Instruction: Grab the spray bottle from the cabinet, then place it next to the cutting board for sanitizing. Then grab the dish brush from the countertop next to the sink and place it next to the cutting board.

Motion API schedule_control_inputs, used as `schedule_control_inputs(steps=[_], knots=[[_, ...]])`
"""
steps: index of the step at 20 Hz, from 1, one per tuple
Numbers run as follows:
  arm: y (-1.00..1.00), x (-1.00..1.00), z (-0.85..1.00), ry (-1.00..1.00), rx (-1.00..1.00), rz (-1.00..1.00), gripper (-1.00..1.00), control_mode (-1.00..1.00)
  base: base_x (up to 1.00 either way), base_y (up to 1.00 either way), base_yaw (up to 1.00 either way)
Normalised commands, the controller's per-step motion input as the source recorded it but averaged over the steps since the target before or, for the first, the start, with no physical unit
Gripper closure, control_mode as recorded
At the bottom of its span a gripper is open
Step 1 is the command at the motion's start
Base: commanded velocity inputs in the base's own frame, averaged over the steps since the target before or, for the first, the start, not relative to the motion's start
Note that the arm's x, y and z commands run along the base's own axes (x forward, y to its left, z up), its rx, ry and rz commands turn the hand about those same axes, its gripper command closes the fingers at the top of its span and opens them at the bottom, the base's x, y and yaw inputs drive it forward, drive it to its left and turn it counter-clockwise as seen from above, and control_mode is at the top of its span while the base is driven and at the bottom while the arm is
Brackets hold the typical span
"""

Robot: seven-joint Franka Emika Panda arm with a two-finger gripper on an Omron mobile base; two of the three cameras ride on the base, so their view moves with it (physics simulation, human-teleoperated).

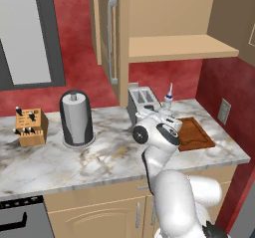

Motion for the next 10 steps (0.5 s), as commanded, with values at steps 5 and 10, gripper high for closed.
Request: schedule_control_inputs(steps=[5,10], knots=[[0.04,0.09,-0.29,0.00,0.00,-0.36,1.00,-1.00,0.00,0.00,0.00],[-0.14,0.05,-0.15,0.05,0.01,-0.19,1.00,-1.00,0.00,0.00,0.00]])
